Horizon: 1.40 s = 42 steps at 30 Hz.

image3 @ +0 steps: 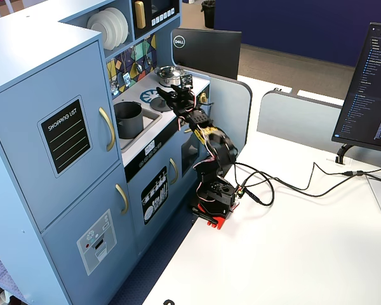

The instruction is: Take off the lid from the gray recipient and place it on the counter

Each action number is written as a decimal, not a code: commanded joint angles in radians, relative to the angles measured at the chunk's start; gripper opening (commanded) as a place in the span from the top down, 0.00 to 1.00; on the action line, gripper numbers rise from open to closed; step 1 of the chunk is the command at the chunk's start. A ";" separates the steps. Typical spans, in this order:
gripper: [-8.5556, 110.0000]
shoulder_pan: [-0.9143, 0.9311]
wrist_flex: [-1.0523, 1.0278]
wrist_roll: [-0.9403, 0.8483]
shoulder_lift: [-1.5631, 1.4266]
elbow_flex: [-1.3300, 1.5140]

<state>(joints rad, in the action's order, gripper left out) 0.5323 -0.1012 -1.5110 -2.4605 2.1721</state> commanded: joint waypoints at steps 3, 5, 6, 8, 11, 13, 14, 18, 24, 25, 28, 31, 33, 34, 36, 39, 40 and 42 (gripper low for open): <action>0.88 -0.114 -0.704 0.058 -0.295 -0.163; 0.93 -0.192 -0.877 0.071 -0.336 -0.209; 0.93 -0.222 -0.946 0.058 -0.354 -0.213; 0.93 -0.265 -1.022 0.034 -0.385 -0.183; 0.93 -0.324 -1.072 0.034 -0.425 -0.094; 0.93 -0.371 -1.083 0.028 -0.446 -0.023; 0.93 -0.396 -1.083 0.015 -0.456 0.015; 0.93 -0.483 -1.085 0.014 -0.480 0.164; 0.93 -0.566 -1.029 -0.014 -0.548 0.414; 0.93 -0.569 -1.020 -0.018 -0.561 0.448; 0.93 -0.574 -1.003 -0.015 -0.591 0.531; 0.93 -0.572 -0.996 -0.021 -0.611 0.601; 0.93 -0.574 -1.000 -0.014 -0.612 0.635; 0.93 -0.575 -1.005 -0.012 -0.611 0.647; 0.93 -0.577 -1.006 -0.021 -0.607 0.673; 0.93 -0.575 -0.988 -0.037 -0.615 0.718; 0.93 -0.574 -0.985 -0.041 -0.617 0.732; 0.93 -0.563 -0.983 -0.046 -0.618 0.756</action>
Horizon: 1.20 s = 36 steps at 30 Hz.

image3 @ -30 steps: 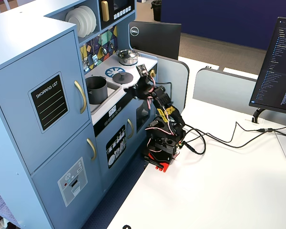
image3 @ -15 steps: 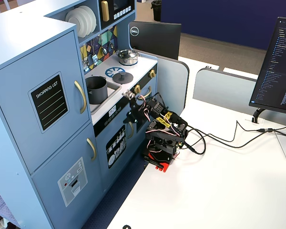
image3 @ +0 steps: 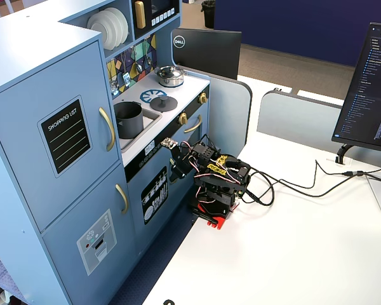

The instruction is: Take off the lid from the gray recipient and place it on the counter

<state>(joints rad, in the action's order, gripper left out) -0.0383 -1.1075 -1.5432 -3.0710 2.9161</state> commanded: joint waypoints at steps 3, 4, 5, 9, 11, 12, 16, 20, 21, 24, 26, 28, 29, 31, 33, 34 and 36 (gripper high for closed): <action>0.93 0.028 0.000 -0.020 -0.014 0.044; 0.93 0.035 -0.012 -0.020 -0.025 0.055; 0.93 0.044 -0.028 -0.021 -0.035 0.066; 0.93 0.069 -0.104 -0.025 -0.072 0.084; 0.93 0.067 -0.147 -0.009 -0.089 0.084; 0.93 0.064 -0.178 -0.002 -0.106 0.084; 0.93 0.055 -0.268 -0.017 -0.107 0.086; 0.93 0.038 -0.334 -0.018 -0.107 0.086; 0.93 0.038 -0.342 -0.021 -0.107 0.086; 0.92 0.040 -0.403 -0.094 -0.107 0.086; 0.91 0.040 -0.419 -0.028 -0.107 0.086; 0.91 0.041 -0.420 0.037 -0.107 0.086; 0.91 0.041 -0.422 0.028 -0.107 0.086; 0.90 0.051 -0.422 0.031 -0.107 0.086; 0.90 0.061 -0.422 0.031 -0.107 0.086; 0.90 0.064 -0.422 0.031 -0.107 0.086; 0.90 0.064 -0.422 0.031 -0.107 0.086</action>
